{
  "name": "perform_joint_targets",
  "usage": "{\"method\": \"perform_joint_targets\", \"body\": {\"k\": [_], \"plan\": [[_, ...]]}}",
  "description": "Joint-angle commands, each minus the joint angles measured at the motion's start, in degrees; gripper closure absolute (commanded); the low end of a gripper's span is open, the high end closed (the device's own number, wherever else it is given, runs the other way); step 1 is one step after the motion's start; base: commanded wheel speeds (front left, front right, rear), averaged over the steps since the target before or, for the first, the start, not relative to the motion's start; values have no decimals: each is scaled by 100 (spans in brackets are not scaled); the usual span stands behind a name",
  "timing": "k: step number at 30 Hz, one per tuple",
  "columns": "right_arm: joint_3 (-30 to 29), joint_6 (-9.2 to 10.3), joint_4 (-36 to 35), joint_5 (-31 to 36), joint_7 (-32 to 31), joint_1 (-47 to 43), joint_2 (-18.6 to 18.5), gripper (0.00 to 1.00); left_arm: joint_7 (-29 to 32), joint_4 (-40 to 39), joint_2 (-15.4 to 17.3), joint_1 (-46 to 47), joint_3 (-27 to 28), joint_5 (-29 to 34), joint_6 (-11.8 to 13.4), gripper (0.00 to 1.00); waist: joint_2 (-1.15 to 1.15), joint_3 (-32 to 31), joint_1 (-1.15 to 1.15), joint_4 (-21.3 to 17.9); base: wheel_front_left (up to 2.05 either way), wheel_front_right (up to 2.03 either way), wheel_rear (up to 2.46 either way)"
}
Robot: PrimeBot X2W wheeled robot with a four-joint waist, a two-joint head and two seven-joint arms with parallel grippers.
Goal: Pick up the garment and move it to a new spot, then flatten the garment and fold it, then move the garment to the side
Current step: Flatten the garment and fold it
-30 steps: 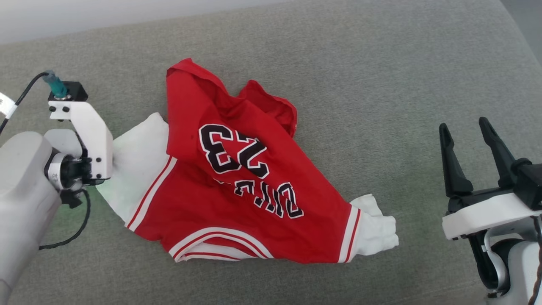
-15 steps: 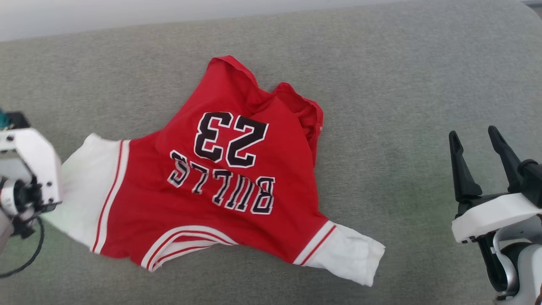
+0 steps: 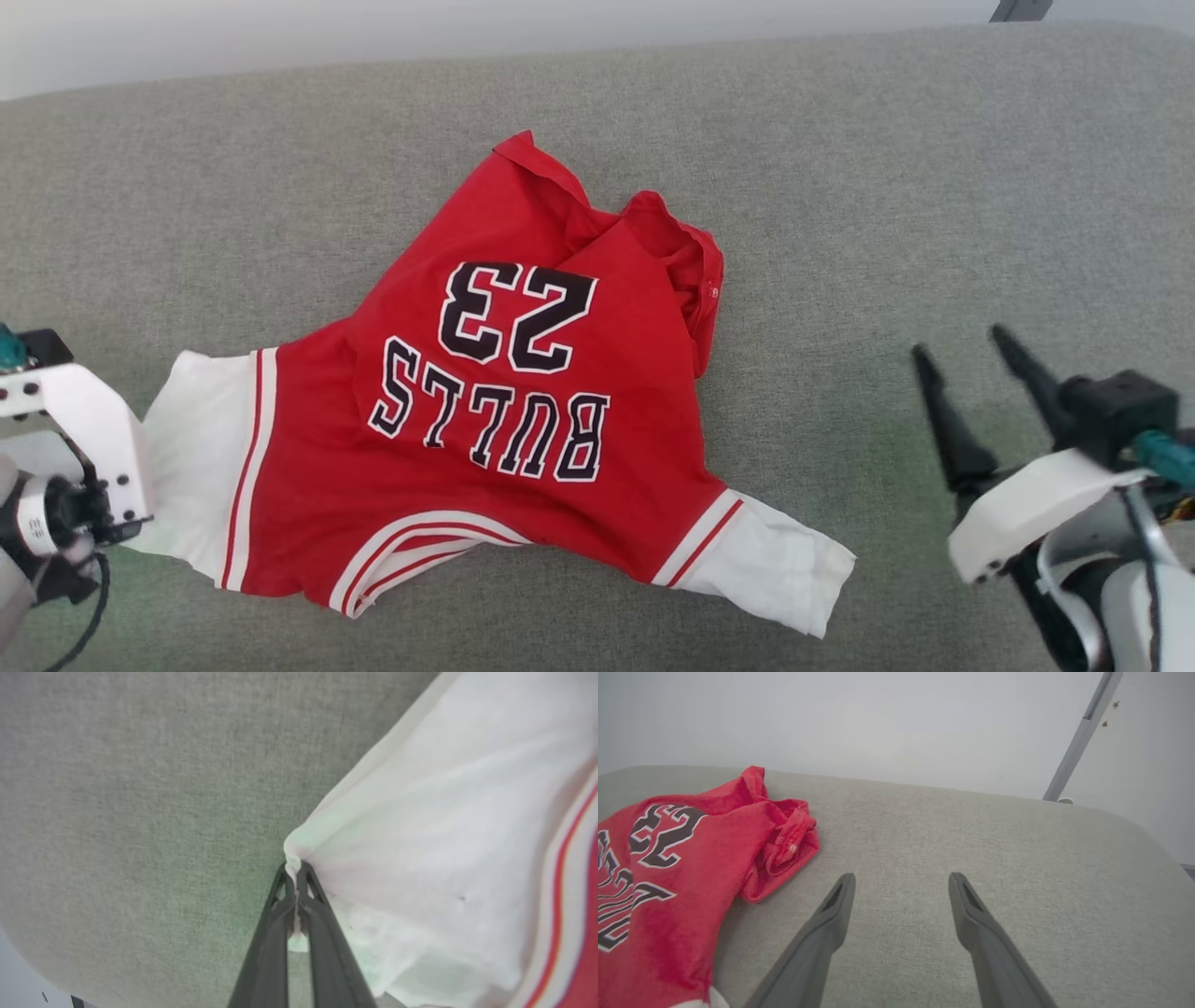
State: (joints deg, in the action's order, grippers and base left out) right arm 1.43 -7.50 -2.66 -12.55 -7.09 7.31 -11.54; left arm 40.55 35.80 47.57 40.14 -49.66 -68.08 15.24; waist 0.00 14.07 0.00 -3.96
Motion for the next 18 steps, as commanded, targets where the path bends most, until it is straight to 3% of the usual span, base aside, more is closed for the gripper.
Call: {"method": "perform_joint_targets", "body": {"k": [1,8,14,18], "plan": [[212,2,-23,-150,-166,-125,-111,0,29,-118,-20,-264,-41,-82,57,100,0,-36,0,8,0,0,0],[1109,2,-324,-942,-1407,-452,-722,0,23,-585,48,-509,-22,-183,233,100,0,-150,0,22,0,0,0],[1488,1,-902,-1594,-2868,-760,-1102,0,16,-863,41,-584,-28,-168,346,100,0,-200,0,83,0,0,0],[1663,1,-1173,-1730,-3509,-715,-1244,0,16,-1016,-19,-517,-52,-115,379,100,0,-161,0,188,0,0,0]]}}
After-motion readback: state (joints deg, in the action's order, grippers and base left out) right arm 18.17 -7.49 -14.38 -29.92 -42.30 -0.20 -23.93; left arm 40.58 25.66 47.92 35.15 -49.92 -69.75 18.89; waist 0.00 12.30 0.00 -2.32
